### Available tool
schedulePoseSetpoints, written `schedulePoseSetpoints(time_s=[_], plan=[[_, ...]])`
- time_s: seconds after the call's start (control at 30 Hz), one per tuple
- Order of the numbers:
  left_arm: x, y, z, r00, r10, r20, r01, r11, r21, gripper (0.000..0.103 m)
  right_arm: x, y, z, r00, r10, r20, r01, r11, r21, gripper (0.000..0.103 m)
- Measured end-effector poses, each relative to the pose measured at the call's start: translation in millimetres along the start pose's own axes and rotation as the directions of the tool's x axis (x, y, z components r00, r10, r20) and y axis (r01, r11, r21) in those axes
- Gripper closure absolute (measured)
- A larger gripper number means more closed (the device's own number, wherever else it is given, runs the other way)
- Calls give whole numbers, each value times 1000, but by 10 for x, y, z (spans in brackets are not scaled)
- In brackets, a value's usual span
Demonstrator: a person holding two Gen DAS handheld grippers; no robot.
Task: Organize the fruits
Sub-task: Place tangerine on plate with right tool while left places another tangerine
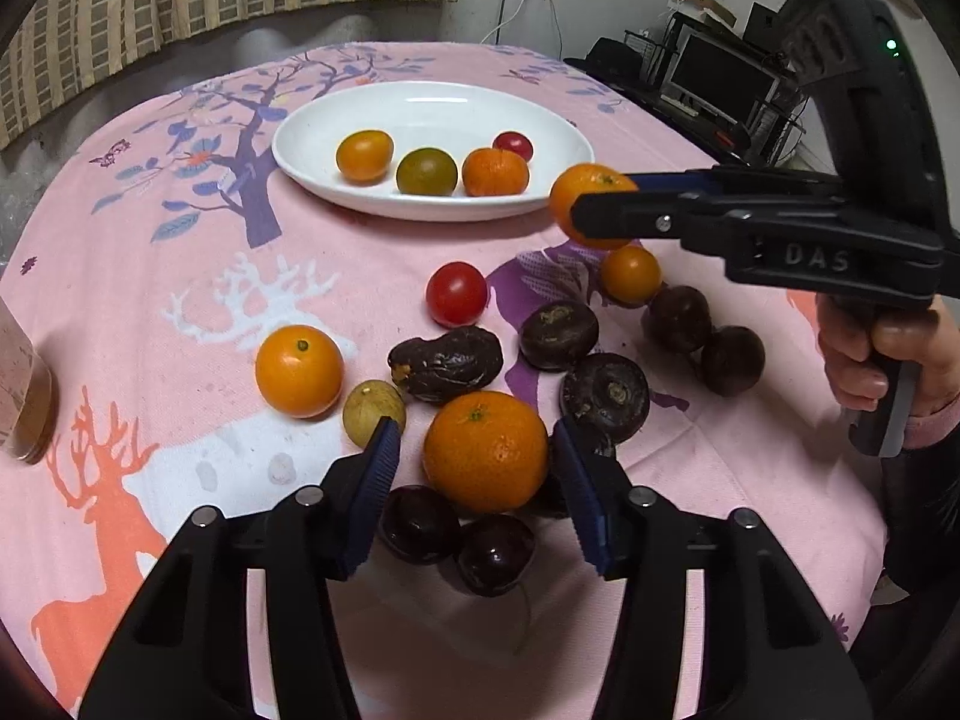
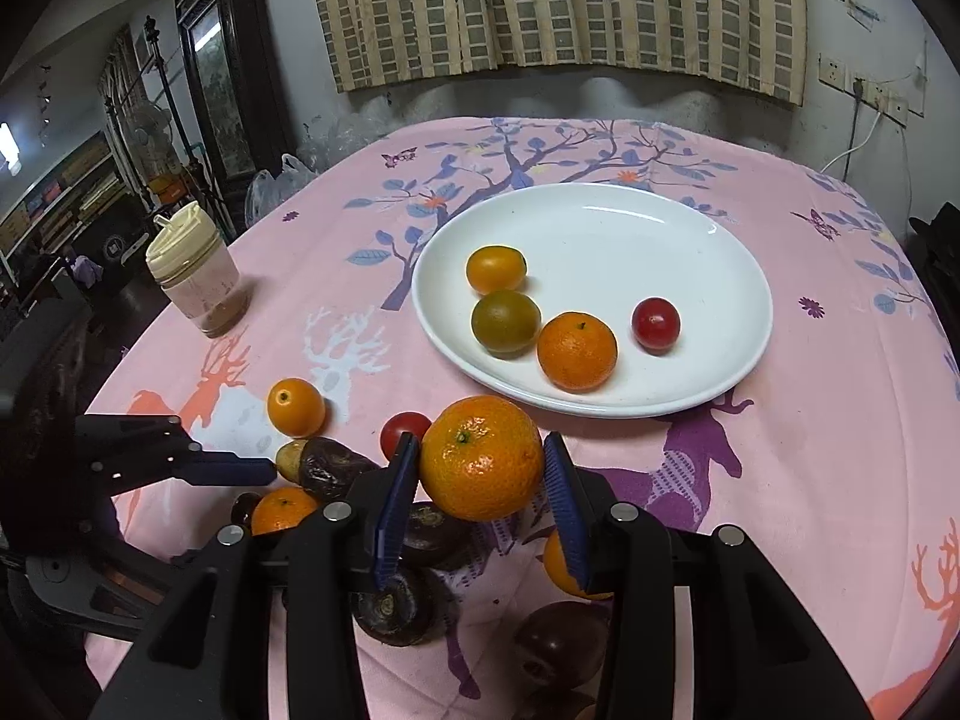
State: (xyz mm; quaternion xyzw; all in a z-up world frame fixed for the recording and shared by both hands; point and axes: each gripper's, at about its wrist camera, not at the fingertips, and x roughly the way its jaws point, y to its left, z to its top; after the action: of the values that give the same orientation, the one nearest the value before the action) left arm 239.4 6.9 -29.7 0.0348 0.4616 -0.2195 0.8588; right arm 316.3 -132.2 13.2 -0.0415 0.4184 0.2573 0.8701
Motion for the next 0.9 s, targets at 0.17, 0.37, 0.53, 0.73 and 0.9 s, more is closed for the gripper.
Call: schedulePoseSetpoints(time_s=[0.17,0.37,0.53,0.73,0.9], plan=[[82,-18,-2,1000,-1,-24,1,1000,2,51,-45,-6,-7,1000,10,10,-11,1000,6,60],[102,-28,-8,1000,-6,-22,6,1000,8,58,-96,-31,-11,1000,14,26,-14,1000,17,60],[49,-16,-11,1000,-9,-19,8,1000,-18,59,-170,-77,-16,999,24,43,-26,999,41,60],[-283,51,200,996,-60,67,60,998,3,59,-309,-229,120,994,51,98,-59,995,84,60],[-275,219,857,991,-32,133,34,999,-13,59,-102,-577,367,995,-1,99,-14,988,155,60]])
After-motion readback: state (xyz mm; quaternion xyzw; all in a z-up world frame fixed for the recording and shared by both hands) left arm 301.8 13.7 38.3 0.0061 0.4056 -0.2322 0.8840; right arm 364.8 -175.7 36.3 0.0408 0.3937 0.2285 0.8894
